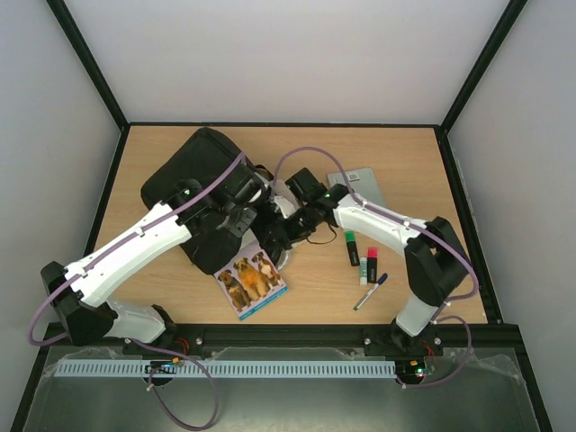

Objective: Pack the student bag
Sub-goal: Place the book in the student bag.

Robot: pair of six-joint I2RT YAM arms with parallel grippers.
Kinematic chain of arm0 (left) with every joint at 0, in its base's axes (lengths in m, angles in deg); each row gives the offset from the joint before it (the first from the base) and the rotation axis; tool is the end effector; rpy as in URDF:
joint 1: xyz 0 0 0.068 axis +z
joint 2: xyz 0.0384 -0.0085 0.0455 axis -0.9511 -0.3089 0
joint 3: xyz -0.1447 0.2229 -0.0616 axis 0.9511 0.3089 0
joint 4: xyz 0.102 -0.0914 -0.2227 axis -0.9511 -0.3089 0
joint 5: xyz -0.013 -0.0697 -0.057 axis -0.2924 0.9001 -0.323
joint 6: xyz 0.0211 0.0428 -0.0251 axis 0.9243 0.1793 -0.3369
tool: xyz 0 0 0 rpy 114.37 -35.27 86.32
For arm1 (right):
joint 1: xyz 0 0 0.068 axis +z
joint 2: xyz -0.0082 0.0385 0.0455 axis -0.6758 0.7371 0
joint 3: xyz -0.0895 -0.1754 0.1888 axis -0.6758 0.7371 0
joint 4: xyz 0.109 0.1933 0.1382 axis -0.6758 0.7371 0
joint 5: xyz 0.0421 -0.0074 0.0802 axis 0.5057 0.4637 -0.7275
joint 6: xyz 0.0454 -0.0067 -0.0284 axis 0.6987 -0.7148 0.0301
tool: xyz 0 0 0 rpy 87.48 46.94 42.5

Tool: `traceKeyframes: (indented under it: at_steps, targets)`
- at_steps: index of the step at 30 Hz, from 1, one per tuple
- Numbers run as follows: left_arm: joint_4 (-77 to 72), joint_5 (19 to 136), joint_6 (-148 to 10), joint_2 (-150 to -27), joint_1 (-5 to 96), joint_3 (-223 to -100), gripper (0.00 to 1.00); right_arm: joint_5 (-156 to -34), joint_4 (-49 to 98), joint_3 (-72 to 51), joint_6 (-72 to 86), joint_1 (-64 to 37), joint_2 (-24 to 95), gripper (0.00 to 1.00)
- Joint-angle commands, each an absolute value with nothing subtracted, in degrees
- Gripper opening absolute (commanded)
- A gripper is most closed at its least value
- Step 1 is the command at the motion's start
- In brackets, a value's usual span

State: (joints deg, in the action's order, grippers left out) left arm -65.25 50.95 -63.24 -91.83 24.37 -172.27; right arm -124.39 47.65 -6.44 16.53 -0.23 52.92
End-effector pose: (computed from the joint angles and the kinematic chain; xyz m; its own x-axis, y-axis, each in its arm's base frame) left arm 0.1877 -0.1893 0.3624 -0.6104 0.5379 -0.5814 0.5295 0.8230 0.2055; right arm 0.2590 0.2645 0.2373 -0.7798 -0.4063 -0.4763 -0.6253 0.4689 0.6237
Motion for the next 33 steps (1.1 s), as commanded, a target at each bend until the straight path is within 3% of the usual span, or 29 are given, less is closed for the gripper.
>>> traceKeyframes:
  at_steps: [1,9,17,21,33]
  targets:
    - [-62.8,49.55,-63.0,-88.69,24.13,-170.2,0.02,-116.26,53.08,-3.63,9.45,-0.57,47.02,0.55]
    - [-59.55,51.13,-61.66,-87.19,24.91,-167.45,0.02,-114.11,55.13,3.41,-6.17,-0.1,37.65,0.4]
    - [-54.87,59.51,-58.87,-84.54,27.41,-165.82,0.02,-107.66,53.86,11.29,-25.26,2.09,27.32,0.35]
    - [-53.66,62.37,-57.53,-84.09,29.49,-165.03,0.02,-99.77,54.35,12.08,-31.36,10.6,27.08,0.35]
    - [-53.72,64.71,-57.16,-84.53,30.76,-163.98,0.02,-82.43,46.68,5.73,-41.63,31.57,38.9,0.48]
